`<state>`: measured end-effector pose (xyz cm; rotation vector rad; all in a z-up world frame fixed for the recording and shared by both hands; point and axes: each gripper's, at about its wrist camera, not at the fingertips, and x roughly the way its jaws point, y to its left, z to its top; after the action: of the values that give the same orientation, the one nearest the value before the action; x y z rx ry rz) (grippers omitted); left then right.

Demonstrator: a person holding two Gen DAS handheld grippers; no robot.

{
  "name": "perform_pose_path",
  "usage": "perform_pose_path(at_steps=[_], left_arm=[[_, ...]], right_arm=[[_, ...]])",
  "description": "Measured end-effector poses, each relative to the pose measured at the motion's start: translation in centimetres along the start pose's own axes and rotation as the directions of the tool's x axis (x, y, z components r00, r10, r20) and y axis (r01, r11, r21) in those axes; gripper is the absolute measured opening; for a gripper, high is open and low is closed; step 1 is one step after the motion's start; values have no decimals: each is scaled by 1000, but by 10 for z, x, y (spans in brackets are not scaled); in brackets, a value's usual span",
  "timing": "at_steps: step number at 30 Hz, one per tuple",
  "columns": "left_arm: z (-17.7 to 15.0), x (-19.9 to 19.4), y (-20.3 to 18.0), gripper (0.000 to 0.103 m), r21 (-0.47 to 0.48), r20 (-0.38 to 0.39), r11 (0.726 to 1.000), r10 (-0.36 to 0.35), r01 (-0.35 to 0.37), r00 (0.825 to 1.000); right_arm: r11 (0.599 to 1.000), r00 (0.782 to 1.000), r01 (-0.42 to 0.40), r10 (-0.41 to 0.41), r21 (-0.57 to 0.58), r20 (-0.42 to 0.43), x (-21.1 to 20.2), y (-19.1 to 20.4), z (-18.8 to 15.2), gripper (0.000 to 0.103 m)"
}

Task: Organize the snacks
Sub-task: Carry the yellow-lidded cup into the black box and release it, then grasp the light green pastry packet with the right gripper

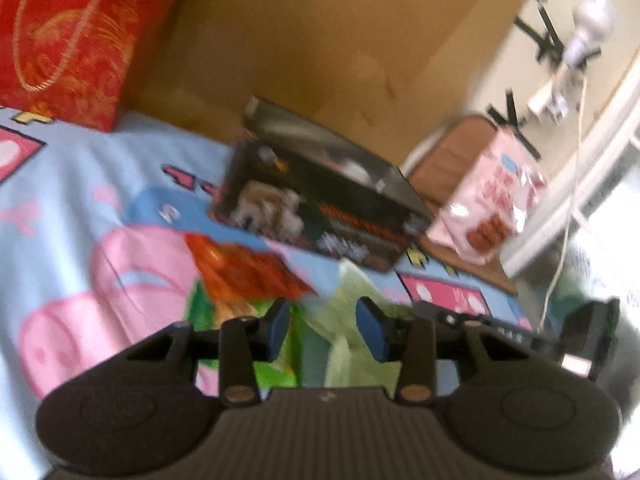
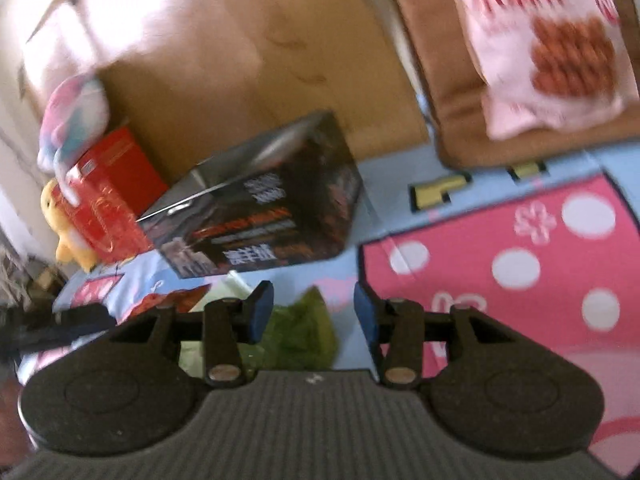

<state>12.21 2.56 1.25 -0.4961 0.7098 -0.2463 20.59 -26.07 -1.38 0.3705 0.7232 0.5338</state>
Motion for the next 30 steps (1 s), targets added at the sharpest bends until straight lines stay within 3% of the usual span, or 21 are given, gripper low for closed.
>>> perform_pose_path(at_steps=[3,8,12,13,16,22,25,26,27,30], left_arm=[[-11,5,-12,35,26,-45,999,-28,29,999],[-27,-11,-12,35,15,-38,999,-32,33,999],[-33,-36,2,35,-16,-7,1000,-3,3,1000],[-36,-42,6,35,-23,-1,1000,-2,2,1000],[-38,-44,7,36,-29,-1,1000,-2,2,1000],[-48,-19,-13,45,47,-54,999,-9,12,998],[-59,-11,-15,40,46,-62,999,-18,21,998],[-61,-12,-17,35,57,-65,998,-22,26,998],[-63,-14,-18,34,57,-74,998,-32,36,997],[-66,-26,-21,32,62,-66,998,-17,21,998]], right_arm=[[997,996,-73,73,-1,-48,-9,12,-13,43],[977,975,-207,202,-47,-95,-30,37,-41,44],[986,996,-84,89,-145,28,-58,45,-54,44],[984,994,-97,104,-149,41,-67,46,-57,44],[974,986,-165,169,-157,14,-78,48,-69,44],[959,990,-139,126,-247,-68,-57,72,-93,44],[941,995,-101,88,-323,-55,-52,84,-101,42],[936,996,-90,77,-341,-52,-51,87,-103,37],[934,996,-83,70,-348,-51,-48,89,-104,33],[931,995,-93,76,-352,-62,-51,92,-106,31]])
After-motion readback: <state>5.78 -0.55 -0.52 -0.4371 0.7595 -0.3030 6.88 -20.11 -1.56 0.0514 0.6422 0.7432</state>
